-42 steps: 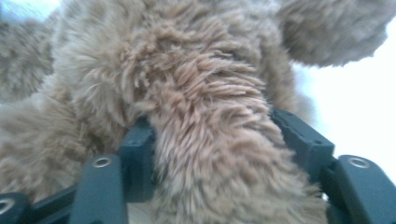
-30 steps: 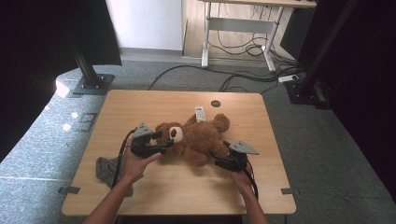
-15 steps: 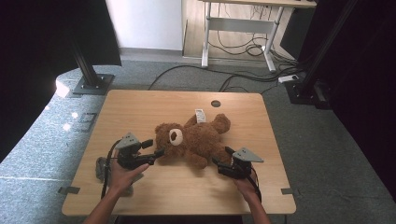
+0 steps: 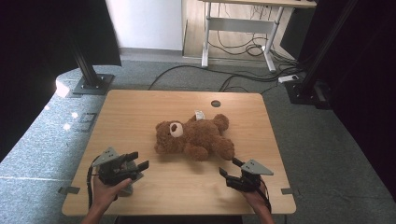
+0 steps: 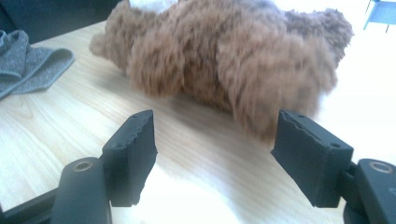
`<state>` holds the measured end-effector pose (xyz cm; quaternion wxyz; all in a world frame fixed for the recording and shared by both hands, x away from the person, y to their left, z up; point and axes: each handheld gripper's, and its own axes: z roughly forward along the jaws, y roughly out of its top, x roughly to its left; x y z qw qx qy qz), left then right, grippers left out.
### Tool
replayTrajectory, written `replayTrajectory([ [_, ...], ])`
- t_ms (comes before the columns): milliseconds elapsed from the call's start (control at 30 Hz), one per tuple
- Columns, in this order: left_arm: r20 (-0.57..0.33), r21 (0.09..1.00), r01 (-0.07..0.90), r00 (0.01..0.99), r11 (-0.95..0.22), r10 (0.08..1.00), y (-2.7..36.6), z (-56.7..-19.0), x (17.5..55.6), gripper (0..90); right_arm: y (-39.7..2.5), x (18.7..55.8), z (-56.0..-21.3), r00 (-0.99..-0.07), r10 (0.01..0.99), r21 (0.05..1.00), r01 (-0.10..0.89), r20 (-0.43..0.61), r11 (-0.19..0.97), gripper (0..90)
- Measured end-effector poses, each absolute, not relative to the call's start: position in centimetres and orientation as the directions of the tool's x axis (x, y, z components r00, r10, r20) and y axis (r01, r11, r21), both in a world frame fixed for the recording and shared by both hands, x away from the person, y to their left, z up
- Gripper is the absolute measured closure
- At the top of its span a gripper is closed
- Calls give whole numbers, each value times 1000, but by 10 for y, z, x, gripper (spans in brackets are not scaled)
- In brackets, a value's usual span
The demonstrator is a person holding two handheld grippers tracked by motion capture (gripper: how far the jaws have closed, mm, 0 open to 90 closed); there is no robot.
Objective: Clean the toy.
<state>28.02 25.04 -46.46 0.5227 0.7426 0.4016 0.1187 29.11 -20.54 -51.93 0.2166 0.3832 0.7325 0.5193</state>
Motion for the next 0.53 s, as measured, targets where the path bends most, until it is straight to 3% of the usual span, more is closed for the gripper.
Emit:
replayTrajectory([
  [533,-260,844,516,631,-146,731,260,-486,272,335,-207,293,-528,-620,781,905,373,79,204,292],
])
